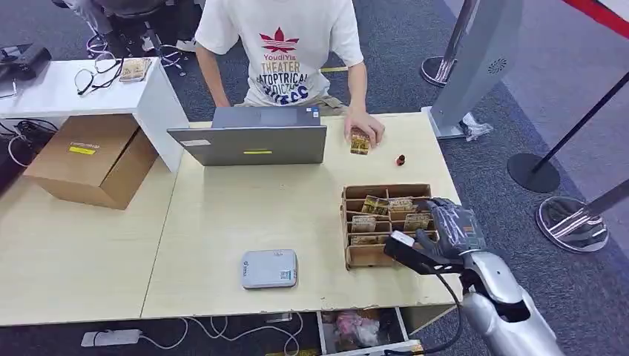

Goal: Pass the card to the sensor for recognition and then transmit it.

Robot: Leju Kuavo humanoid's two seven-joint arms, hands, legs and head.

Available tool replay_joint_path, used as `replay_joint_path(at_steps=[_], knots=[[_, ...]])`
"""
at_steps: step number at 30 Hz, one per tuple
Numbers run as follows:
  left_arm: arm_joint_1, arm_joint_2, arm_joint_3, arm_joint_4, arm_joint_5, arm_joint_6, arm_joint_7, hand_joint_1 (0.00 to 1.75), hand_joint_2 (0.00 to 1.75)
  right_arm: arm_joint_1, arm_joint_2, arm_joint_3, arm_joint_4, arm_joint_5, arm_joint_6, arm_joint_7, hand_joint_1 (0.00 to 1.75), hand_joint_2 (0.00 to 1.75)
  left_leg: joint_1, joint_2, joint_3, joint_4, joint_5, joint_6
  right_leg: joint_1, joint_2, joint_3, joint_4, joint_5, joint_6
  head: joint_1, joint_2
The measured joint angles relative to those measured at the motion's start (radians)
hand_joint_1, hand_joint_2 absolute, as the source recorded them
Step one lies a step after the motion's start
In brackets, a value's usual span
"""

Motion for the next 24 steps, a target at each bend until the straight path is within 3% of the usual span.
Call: replay_joint_path(at_steps=[7,9,14,24], knots=[[0.000,0.000,0.000,0.000,-0.002,-0.002,-0.001,0.00,0.00,0.000,-0.003,0.000,0.000,0.000,0.006,0.000,0.79,1.75,0.000,0.000,0.000,0.000,0.000,0.000,0.000,0.000,0.000,0.000,0.000,0.000,0.000,0.000],[0.000,0.000,0.000,0.000,-0.003,-0.002,-0.001,0.00,0.00,0.001,-0.003,0.000,0.000,0.000,0.006,0.000,0.70,1.75,0.000,0.000,0.000,0.000,0.000,0.000,0.000,0.000,0.000,0.000,0.000,0.000,0.000,0.000],[0.000,0.000,0.000,0.000,-0.005,-0.003,-0.003,0.00,0.00,0.001,-0.004,0.000,0.001,0.000,0.018,0.006,0.84,1.75,0.000,0.000,0.000,0.000,0.000,0.000,0.000,0.000,0.000,0.000,0.000,0.000,0.000,0.000],[0.000,0.000,0.000,0.000,-0.010,-0.006,-0.003,0.00,0.00,0.015,-0.011,-0.003,-0.011,0.007,0.032,0.021,0.80,1.75,0.000,0.000,0.000,0.000,0.000,0.000,0.000,0.000,0.000,0.000,0.000,0.000,0.000,0.000]])
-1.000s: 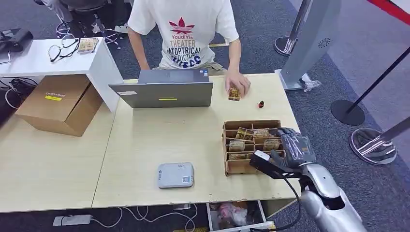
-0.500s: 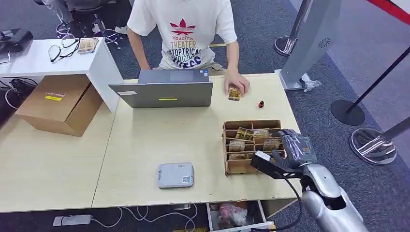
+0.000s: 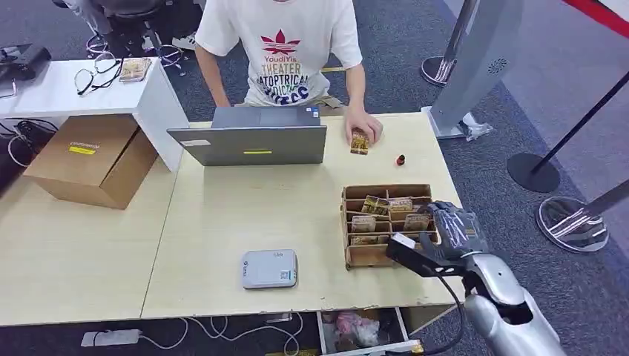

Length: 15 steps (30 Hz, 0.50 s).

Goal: Pass the card to the sensor for recognition and then transmit it.

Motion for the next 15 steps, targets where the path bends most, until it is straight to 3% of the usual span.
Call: replay_joint_path(at_steps=[8,11,14,15], knots=[[0.000,0.000,0.000,0.000,0.002,0.000,0.000,0.00,0.00,0.003,0.000,-0.001,-0.013,0.012,0.021,0.005,0.84,1.75,0.000,0.000,0.000,0.000,0.000,0.000,0.000,0.000,0.000,0.000,0.000,0.000,0.000,0.000],[0.000,0.000,0.000,0.000,0.002,0.000,0.000,0.00,0.00,0.000,0.000,-0.001,-0.013,0.014,0.030,0.006,0.94,1.75,0.000,0.000,0.000,0.000,0.000,0.000,0.000,0.000,0.001,0.000,0.000,0.000,0.000,0.000],[0.000,0.000,0.000,0.000,0.002,0.000,0.000,0.00,0.00,-0.001,0.000,0.000,-0.013,0.018,0.033,0.006,1.12,1.75,0.000,0.000,0.000,0.000,0.000,0.000,0.000,0.000,0.001,0.000,0.000,0.000,0.000,0.000],[0.000,0.000,0.000,0.000,0.002,-0.001,0.000,0.00,0.00,-0.001,0.000,0.000,-0.013,0.019,0.033,0.006,1.33,1.75,0.000,0.000,0.000,0.000,0.000,0.000,0.000,0.000,0.001,0.000,0.000,0.000,0.000,0.000]])
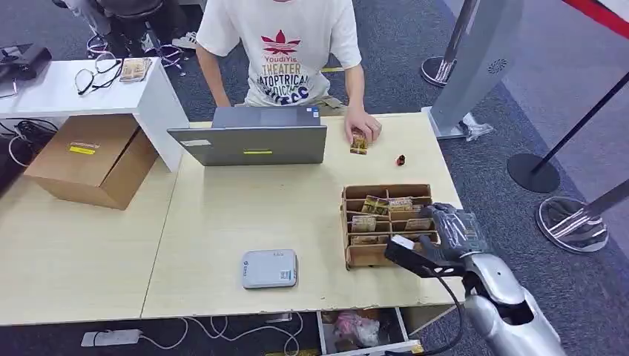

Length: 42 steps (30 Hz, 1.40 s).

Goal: Pass the card to the sensor for recognition and then transmit it.

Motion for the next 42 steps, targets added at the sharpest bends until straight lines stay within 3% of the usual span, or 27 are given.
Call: replay_joint_path(at_steps=[9,28,42], knots=[[0.000,0.001,0.000,0.000,-0.006,-0.005,0.000,0.00,0.00,-0.005,0.000,0.000,0.000,0.001,0.002,0.000,1.47,1.75,0.000,0.000,0.000,0.000,0.000,0.000,0.000,0.000,0.000,0.000,0.000,0.000,0.000,0.000],[-0.001,0.005,0.000,0.000,-0.010,-0.008,0.000,0.00,0.00,-0.023,0.000,0.000,0.001,-0.026,0.023,-0.011,1.47,1.75,0.000,0.000,0.000,0.000,0.000,0.000,0.000,0.000,0.000,0.000,0.000,0.000,0.000,0.000],[-0.001,0.008,0.000,0.000,-0.016,-0.014,0.000,0.00,0.00,-0.177,-0.032,0.019,0.069,-0.145,0.112,-0.077,1.48,1.75,0.000,0.000,0.000,0.000,0.001,0.000,0.000,0.000,0.000,0.000,0.001,0.000,0.000,0.000]])
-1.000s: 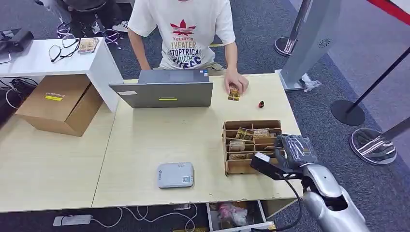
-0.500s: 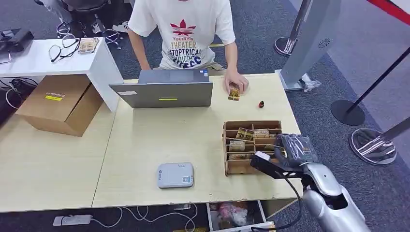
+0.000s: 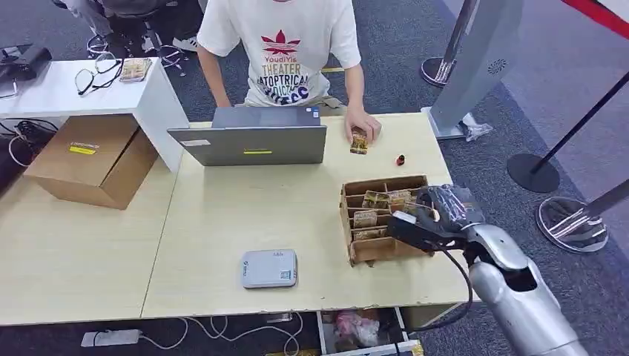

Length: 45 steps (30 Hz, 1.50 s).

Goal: Pass the card to the sensor for recognition and then transmit it.

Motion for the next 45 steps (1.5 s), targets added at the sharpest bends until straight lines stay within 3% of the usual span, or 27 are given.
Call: replay_joint_path(at_steps=[8,16,28,37,45], knots=[[0.000,0.000,0.000,0.000,0.000,0.003,0.000,0.00,0.00,-0.128,-0.038,0.051,0.068,-0.078,0.045,-0.027,1.41,1.75,0.000,0.000,0.000,0.000,0.000,0.000,0.000,0.000,0.000,0.000,0.001,0.000,-0.001,0.000],[0.000,0.000,0.006,0.000,0.006,0.003,-0.005,0.00,0.00,-0.295,-0.084,0.142,0.154,-0.159,0.077,-0.048,1.48,1.75,0.000,0.000,0.000,0.000,0.000,0.000,0.000,0.000,0.000,0.000,0.001,0.000,0.000,0.000],[0.000,0.001,0.006,0.000,-0.006,0.000,-0.009,0.00,0.00,-0.376,-0.111,0.196,0.205,-0.205,0.066,-0.063,1.55,1.75,0.000,0.000,0.000,0.000,0.000,0.000,0.000,0.000,0.000,0.000,0.001,0.000,0.000,0.000],[-0.001,0.000,0.006,0.000,-0.008,0.004,-0.012,0.00,0.00,-0.464,-0.095,0.234,0.252,-0.229,0.058,-0.082,1.64,1.75,0.000,0.000,-0.001,0.000,0.001,0.000,0.000,0.000,0.000,0.001,0.001,0.000,0.000,0.000],[-0.002,0.000,0.006,0.000,-0.019,0.006,-0.016,0.00,0.00,-0.527,-0.016,0.264,0.310,-0.226,0.023,-0.079,1.61,1.75,0.000,0.000,0.000,0.000,0.001,0.000,0.000,0.000,0.000,0.001,0.001,0.000,0.000,0.000]])
